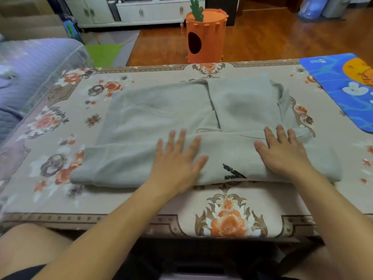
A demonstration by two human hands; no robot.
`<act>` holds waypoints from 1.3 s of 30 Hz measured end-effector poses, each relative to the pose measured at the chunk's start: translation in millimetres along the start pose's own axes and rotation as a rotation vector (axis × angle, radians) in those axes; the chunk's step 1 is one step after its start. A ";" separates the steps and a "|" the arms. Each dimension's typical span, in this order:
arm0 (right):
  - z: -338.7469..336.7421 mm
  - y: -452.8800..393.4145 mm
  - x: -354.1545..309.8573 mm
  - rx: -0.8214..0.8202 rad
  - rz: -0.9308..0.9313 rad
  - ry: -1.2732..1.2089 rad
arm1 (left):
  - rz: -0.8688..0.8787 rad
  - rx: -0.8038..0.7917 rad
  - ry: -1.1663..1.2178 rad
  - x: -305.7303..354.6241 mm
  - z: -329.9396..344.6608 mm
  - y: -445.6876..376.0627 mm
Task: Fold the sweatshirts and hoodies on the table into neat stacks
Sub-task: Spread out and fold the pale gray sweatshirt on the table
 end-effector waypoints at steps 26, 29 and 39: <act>-27.7 2.0 -23.7 -0.002 -0.161 -0.027 | -0.368 0.087 0.043 -105.5 -29.2 -5.0; -56.3 -28.8 -34.1 0.139 -0.222 -0.058 | -0.255 0.120 0.098 -86.7 -37.4 -47.2; -105.0 -207.2 -61.5 0.171 -0.260 0.064 | -0.137 0.137 -0.029 -112.3 -62.8 -200.9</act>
Point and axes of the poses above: each hand's wrist, its own y-axis away from the middle knuckle, its own z-axis out of the palm, x = y × z, the point moved 5 cm from there along -y, towards the middle knuckle, and after that the axes turned 14 degrees about y, right-handed, at the moved point
